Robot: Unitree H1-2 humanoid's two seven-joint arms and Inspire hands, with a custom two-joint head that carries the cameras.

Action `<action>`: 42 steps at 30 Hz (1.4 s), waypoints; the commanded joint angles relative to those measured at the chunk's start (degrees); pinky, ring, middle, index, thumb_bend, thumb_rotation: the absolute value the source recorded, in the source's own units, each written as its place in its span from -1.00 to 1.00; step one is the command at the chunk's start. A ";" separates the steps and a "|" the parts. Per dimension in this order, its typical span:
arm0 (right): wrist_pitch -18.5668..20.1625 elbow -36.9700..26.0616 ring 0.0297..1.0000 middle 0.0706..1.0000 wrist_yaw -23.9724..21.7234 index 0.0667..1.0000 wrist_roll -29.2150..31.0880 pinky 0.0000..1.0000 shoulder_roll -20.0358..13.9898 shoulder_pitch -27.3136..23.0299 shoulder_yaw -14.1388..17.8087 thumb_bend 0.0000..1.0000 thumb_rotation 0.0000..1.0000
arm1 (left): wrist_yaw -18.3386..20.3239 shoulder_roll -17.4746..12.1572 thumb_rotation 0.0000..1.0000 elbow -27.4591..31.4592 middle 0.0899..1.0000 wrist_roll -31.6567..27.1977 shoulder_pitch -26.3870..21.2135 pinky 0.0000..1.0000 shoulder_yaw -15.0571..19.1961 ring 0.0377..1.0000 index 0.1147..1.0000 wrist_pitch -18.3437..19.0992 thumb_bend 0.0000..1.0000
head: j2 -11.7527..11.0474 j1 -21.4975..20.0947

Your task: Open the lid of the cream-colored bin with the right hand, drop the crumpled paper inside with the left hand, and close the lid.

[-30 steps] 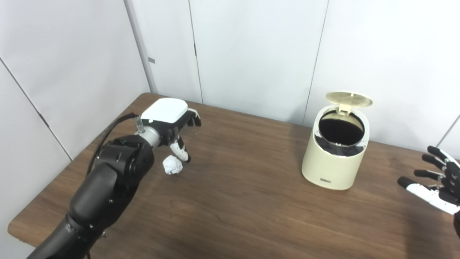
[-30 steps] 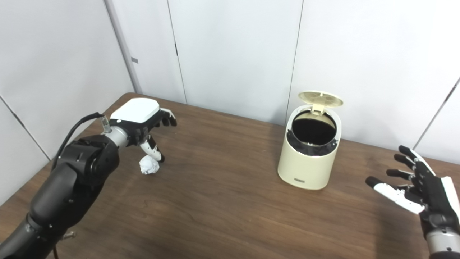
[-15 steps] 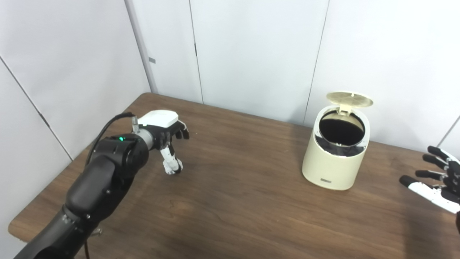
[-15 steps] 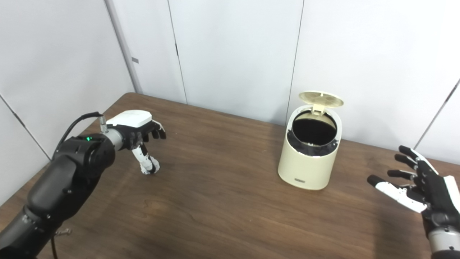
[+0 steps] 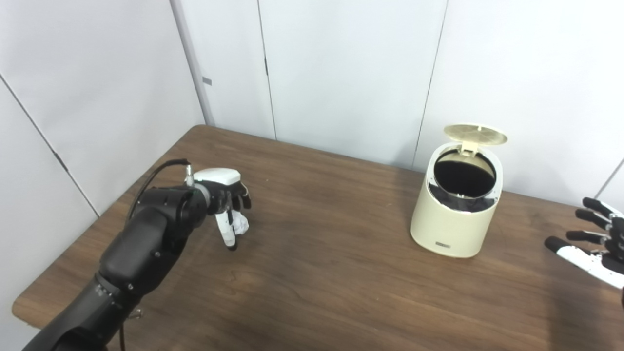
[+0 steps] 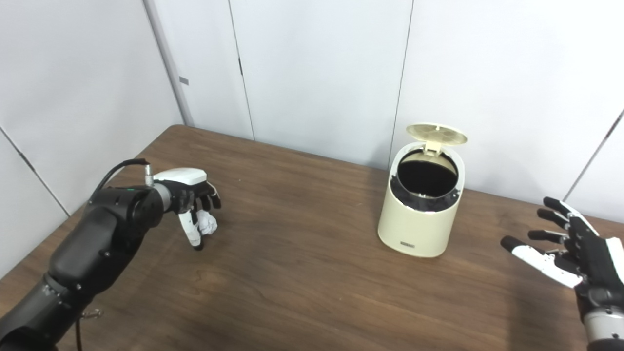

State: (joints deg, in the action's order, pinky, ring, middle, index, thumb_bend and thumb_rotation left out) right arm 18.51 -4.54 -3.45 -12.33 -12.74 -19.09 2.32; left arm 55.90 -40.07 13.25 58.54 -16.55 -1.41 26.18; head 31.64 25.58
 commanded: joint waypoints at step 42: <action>2.26 -2.94 0.43 0.69 0.87 0.71 -2.39 -0.13 -0.91 -3.06 -0.45 0.83 -0.29 | -33.25 3.98 -1.00 0.53 -0.18 -17.27 4.04 -0.19 2.22 -0.18 -0.10 -6.29 0.01 | 1.66 -3.81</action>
State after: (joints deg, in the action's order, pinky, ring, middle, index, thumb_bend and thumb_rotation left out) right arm 21.25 -5.76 -3.25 -14.25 -13.12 -19.31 1.96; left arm 24.27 -35.22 10.24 41.36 -10.67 0.44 20.91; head 33.22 22.15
